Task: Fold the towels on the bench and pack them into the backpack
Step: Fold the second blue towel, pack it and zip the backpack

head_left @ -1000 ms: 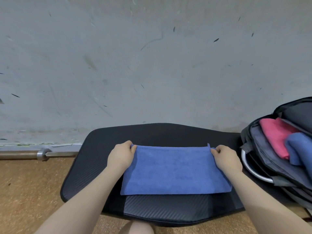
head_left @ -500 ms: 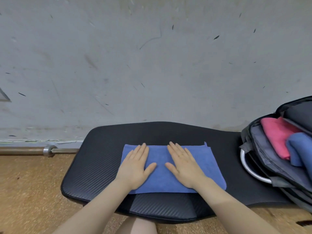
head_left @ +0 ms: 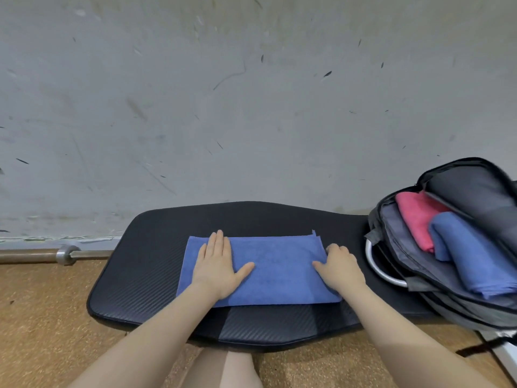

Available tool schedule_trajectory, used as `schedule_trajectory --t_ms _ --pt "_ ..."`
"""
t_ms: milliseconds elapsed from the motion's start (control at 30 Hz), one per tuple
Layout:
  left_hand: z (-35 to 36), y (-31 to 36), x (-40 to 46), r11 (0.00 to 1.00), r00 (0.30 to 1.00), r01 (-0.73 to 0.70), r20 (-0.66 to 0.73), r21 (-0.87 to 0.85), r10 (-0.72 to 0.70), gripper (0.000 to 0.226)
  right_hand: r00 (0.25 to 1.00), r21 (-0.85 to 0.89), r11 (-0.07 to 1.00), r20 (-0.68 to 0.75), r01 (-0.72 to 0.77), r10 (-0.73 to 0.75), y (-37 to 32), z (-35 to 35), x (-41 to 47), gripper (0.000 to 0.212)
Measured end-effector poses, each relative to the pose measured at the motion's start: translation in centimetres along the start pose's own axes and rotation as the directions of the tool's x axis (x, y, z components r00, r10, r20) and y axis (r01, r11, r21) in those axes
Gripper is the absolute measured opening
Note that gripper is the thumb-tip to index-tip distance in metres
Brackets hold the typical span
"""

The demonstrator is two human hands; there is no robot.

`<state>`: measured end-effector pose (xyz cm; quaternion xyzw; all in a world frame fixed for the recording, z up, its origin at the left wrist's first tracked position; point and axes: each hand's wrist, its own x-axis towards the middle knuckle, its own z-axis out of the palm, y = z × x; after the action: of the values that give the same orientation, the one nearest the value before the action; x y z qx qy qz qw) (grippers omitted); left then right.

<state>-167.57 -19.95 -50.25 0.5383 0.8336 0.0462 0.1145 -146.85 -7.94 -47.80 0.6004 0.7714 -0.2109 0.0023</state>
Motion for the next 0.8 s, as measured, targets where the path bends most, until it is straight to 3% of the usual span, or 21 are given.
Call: schedule_trajectory --t_ms 67,133,267,467,633,667,800 --pt "0.1 2.1 0.2 0.991 0.990 -0.135 0.026 -0.021 0.135 0.094 0.992 0.200 0.972 0.053 -0.122 0.114 0.1 -0.4 0.4 0.014" --pt "0.3 3.9 0.5 0.965 0.965 -0.258 0.044 -0.038 0.260 0.077 0.970 0.425 0.874 0.153 -0.236 0.187 0.2 -0.7 0.7 0.022" --pt "1.7 6.0 0.8 0.933 0.929 -0.359 0.087 -0.019 0.359 0.077 0.927 0.715 0.596 0.342 -0.365 0.158 0.2 -2.3 0.0 0.014" --pt "2.5 6.9 1.2 0.936 0.933 -0.350 0.112 0.043 0.343 0.080 0.913 0.604 0.729 0.401 -0.322 0.071 -0.2 -2.8 -0.4 0.008" --pt "2.5 8.4 1.6 0.944 0.938 -0.329 0.119 0.007 0.326 0.081 0.987 0.650 0.750 0.159 -0.119 0.019 -0.2 -3.7 0.4 0.003" --pt "2.4 8.7 1.6 0.943 0.936 -0.333 0.116 -0.019 0.333 0.080 0.995 0.645 0.761 0.096 -0.064 0.003 -0.5 -3.8 0.4 0.011" --pt "0.8 7.2 0.8 0.915 0.930 -0.365 -0.012 -0.175 0.368 0.071 0.975 0.371 0.903 -0.044 0.219 -0.219 -4.0 -3.1 -1.5 0.040"
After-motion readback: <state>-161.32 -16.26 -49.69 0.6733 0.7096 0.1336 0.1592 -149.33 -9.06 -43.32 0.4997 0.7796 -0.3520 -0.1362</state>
